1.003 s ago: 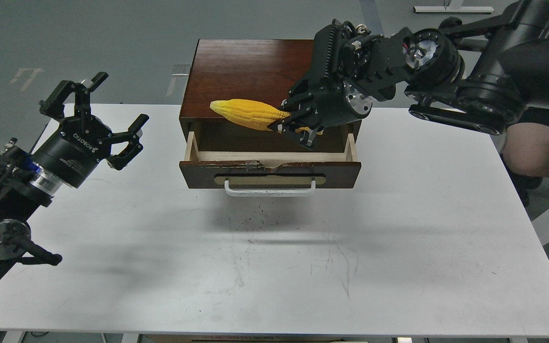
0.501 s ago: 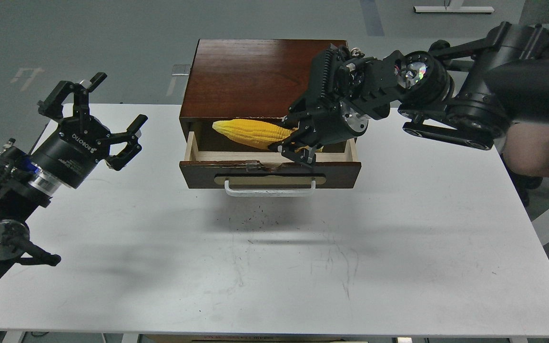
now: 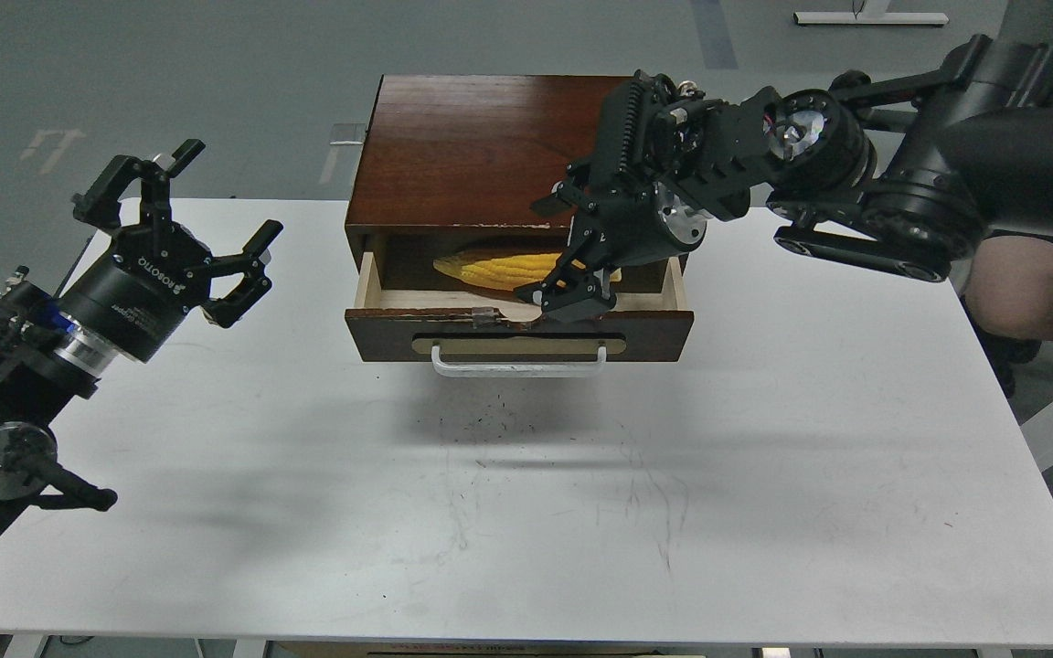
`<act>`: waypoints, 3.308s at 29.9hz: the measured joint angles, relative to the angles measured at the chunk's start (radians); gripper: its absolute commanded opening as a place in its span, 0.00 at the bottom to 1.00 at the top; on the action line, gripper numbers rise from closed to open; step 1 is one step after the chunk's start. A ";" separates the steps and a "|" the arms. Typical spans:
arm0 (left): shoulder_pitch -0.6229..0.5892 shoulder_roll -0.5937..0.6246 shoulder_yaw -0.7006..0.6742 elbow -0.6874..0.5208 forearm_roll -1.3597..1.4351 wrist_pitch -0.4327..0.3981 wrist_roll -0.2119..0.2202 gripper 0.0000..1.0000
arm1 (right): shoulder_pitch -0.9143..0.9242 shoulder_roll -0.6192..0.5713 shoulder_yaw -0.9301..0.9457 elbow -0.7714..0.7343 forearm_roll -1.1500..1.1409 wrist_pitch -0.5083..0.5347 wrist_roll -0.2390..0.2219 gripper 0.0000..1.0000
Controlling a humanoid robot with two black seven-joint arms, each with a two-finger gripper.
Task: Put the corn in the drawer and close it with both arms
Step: 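Open the right gripper and withdraw it back beside the table, then swing the left gripper toward the front of the open drawer, then position the left gripper against the drawer front near its handle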
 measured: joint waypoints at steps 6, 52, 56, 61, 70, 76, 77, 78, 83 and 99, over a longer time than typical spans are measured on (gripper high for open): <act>0.000 -0.001 0.000 0.000 0.000 0.000 0.000 1.00 | 0.003 -0.125 0.100 0.011 0.236 0.006 0.000 0.99; -0.051 0.009 -0.016 -0.027 0.229 0.000 -0.044 1.00 | -1.146 -0.369 1.061 -0.082 1.397 0.277 0.000 1.00; -0.142 0.015 -0.018 -0.092 0.444 0.000 -0.052 1.00 | -1.148 -0.371 1.054 -0.085 1.396 0.278 0.000 1.00; -0.234 0.005 -0.006 -0.220 0.737 0.000 -0.053 1.00 | -1.151 -0.371 1.051 -0.083 1.394 0.279 0.000 1.00; -0.265 -0.147 0.059 -0.321 1.283 -0.001 -0.053 0.94 | -1.164 -0.371 1.047 -0.084 1.384 0.277 0.000 1.00; -0.260 -0.235 0.155 -0.320 1.458 0.000 -0.053 0.65 | -1.165 -0.377 1.047 -0.084 1.384 0.277 0.000 1.00; -0.258 -0.240 0.172 -0.318 1.465 0.000 -0.053 0.46 | -1.165 -0.378 1.047 -0.084 1.384 0.277 0.000 1.00; -0.257 -0.241 0.186 -0.317 1.469 0.000 -0.053 0.46 | -1.165 -0.378 1.047 -0.084 1.384 0.277 0.000 1.00; -0.250 -0.243 0.238 -0.313 1.474 0.000 -0.053 0.00 | -1.166 -0.382 1.047 -0.084 1.384 0.277 0.000 1.00; -0.188 -0.251 0.244 -0.140 1.379 0.000 -0.020 0.00 | -1.187 -0.393 1.046 -0.083 1.383 0.278 0.000 1.00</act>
